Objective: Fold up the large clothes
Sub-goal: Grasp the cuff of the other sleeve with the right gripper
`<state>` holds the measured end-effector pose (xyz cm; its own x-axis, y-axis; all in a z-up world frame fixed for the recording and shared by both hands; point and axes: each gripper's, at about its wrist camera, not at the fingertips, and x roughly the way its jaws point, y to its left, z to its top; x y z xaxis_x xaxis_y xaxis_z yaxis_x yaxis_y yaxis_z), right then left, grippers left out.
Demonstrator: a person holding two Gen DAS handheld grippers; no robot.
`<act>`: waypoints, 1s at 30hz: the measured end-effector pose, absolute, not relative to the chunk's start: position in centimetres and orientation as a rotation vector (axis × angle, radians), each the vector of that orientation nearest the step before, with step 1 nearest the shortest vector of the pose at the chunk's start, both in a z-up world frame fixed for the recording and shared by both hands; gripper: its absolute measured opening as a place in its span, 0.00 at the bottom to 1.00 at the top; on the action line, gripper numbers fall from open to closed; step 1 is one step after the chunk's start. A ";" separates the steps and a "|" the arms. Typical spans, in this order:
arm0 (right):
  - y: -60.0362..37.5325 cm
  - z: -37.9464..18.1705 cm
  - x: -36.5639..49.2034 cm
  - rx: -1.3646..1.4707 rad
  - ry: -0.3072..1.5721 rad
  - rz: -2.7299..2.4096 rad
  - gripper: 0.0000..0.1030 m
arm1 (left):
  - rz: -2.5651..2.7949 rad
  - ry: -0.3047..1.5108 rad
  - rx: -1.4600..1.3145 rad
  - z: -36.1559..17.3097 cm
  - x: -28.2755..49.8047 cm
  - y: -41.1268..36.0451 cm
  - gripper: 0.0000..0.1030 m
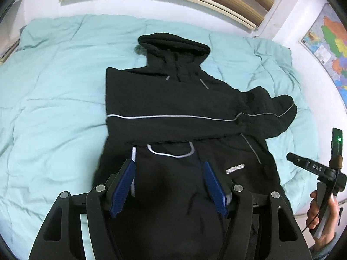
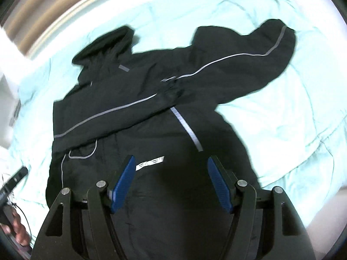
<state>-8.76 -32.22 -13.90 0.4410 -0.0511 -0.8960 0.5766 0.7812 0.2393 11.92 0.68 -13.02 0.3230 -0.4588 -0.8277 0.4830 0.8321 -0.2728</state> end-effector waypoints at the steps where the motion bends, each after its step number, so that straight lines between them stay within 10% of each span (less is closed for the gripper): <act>1: -33.4 -13.9 -9.5 0.583 1.043 -0.419 0.68 | -0.613 1.073 0.027 -12.8 11.3 0.2 0.66; 30: -78.3 -16.9 -7.1 0.675 0.909 -0.566 0.70 | -0.360 1.162 -0.062 -13.9 6.0 -17.5 0.66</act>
<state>-7.09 -78.31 -16.89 0.4991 -0.1581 -0.8520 0.6944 0.6611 0.2841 5.97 -17.50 -13.94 0.3477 -0.3089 -0.8853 0.2453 0.9413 -0.2321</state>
